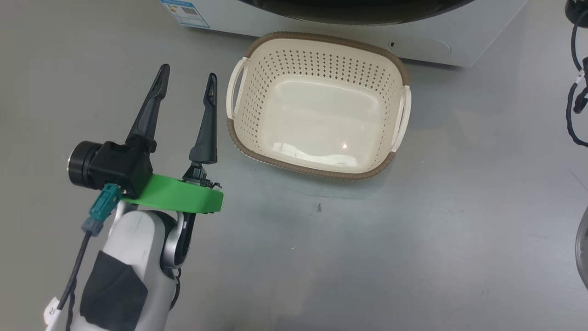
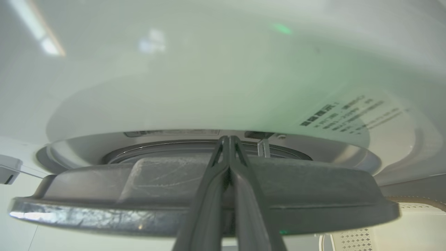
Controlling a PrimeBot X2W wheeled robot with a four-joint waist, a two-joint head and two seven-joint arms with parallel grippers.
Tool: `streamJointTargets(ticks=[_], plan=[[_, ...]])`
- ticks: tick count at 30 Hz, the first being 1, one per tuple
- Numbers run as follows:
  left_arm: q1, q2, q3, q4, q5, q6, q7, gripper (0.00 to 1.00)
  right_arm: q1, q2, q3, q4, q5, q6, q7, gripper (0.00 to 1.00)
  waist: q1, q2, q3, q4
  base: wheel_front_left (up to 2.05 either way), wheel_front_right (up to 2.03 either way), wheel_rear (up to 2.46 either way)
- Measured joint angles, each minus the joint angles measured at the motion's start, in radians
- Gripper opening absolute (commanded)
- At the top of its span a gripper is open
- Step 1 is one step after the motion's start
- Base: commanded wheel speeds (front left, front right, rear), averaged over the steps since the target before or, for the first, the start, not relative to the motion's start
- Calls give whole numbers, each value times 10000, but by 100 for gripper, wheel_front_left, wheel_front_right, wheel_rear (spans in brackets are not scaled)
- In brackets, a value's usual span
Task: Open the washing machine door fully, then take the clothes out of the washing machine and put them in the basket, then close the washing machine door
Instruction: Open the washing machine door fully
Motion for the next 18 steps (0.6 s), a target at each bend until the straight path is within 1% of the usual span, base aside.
streamJointTargets(ticks=[7,15,18], plan=[[-8,-4,-36,2,-90,15,0,100,-223,-29,-100,357,320,6,397,0,0,0,0,13,0,0,0],[-62,-6,-58,8,-92,29,0,100,-366,-105,-61,681,631,21,1135,0,0,0,-37,-51,0,0,0],[-66,-8,-54,44,-88,31,0,100,-365,-121,-59,809,859,86,1459,0,0,0,-69,-97,0,0,0]])
